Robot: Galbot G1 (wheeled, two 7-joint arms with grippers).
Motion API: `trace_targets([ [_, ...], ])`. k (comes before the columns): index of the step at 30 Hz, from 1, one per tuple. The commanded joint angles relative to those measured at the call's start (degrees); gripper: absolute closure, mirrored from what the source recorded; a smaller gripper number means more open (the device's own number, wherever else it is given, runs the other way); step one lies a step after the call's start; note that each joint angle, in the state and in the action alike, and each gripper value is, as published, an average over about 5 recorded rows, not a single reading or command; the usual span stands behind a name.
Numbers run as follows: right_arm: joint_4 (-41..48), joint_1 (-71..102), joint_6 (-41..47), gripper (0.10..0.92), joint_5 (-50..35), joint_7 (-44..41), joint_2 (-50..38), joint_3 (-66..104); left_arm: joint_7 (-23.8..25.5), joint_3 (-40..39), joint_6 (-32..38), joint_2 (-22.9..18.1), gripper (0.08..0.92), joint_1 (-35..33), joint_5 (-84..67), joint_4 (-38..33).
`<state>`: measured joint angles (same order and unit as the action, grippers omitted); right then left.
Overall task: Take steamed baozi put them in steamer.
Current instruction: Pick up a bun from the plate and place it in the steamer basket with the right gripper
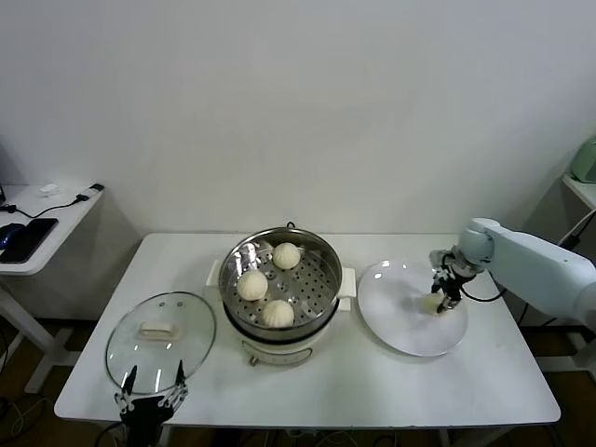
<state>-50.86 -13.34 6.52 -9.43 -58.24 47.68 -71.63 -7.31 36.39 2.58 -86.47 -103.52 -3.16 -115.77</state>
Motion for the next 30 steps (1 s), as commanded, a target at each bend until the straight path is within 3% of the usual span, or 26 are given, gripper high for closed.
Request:
trace_targets([
  [1, -9.82, -13.78, 2.76, 0.513, -10.29, 0.45, -2.14, -11.88, 0.02, -0.21, -0.22, 0.19, 0.177, -0.02, -0.05, -0.72],
  [9, -24.86, -42.84, 7.08, 0.511, -33.25, 1.63, 2.11, -31.61, 0.05, -0.93, -0.55, 0.4, 0.177, 0.58, -0.08, -1.52],
  [15, -32.31, -55.66, 11.53, 0.513, -49.08, 3.67, 10.59, -33.44, 0.01, -1.1, -0.89, 0.79, 0.177, 1.22, -0.31, -1.63],
  [24, -35.7, -50.23, 18.19, 0.514, -57.34, 11.67, 21.26, -27.77, 0.21, -0.98, -1.69, 1.25, 0.177, 2.08, -1.45, -2.0],
  [30, -33.14, -40.83, 20.78, 0.515, -53.11, 15.26, 24.98, -26.75, 0.34, -1.05, -1.69, 1.24, 0.177, 2.28, -1.54, -1.83],
])
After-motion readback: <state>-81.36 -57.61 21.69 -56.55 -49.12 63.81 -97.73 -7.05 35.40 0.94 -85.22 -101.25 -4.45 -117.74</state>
